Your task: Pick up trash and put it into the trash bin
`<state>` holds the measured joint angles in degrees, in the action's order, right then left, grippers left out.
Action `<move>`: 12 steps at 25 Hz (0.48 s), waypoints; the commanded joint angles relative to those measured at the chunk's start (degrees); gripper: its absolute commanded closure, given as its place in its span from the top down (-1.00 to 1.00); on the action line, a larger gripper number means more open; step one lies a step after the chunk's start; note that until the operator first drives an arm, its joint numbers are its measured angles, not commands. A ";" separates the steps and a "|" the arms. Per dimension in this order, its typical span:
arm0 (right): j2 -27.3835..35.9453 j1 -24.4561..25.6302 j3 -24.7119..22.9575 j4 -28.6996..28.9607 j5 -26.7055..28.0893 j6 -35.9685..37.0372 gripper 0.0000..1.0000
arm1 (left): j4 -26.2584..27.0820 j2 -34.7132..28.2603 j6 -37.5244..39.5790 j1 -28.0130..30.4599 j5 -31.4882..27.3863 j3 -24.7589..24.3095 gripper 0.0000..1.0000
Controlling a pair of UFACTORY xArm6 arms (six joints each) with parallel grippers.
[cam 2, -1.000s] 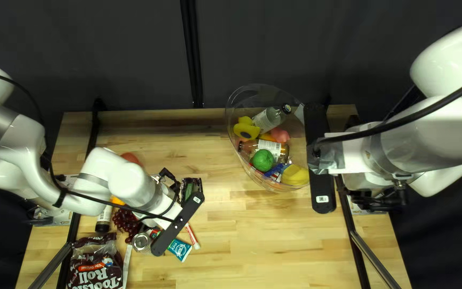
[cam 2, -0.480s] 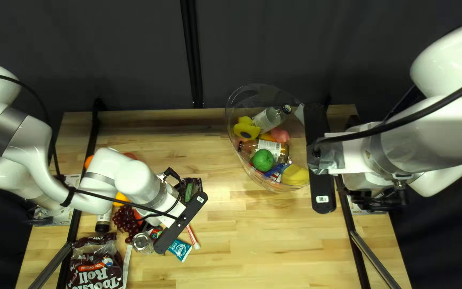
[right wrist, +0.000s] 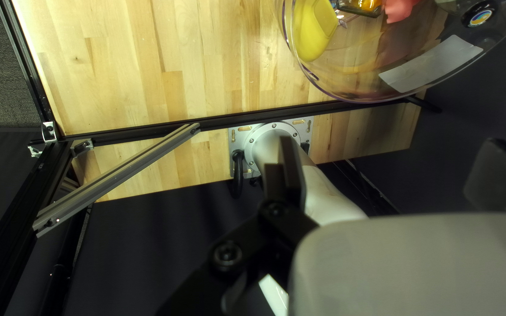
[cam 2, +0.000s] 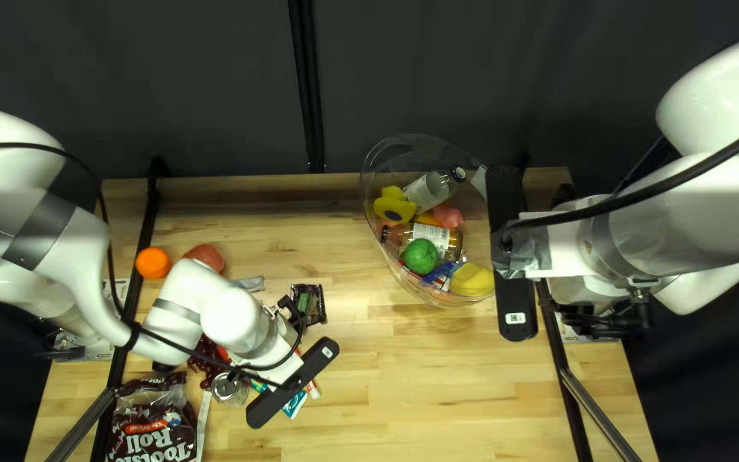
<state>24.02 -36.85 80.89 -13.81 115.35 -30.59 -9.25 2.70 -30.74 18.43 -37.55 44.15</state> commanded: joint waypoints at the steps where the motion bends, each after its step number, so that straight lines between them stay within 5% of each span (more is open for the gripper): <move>1: 0.00 0.00 0.00 0.00 0.00 0.00 1.00 | -0.17 3.57 -3.55 -1.29 3.33 0.92 1.00; 12: 0.00 0.00 0.00 0.00 0.00 0.00 1.00 | 6.58 12.30 -13.35 -4.56 6.39 4.28 1.00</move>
<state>24.02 -36.85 80.89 -13.81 115.35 -30.59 -3.06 14.42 -43.42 14.16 -31.47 48.36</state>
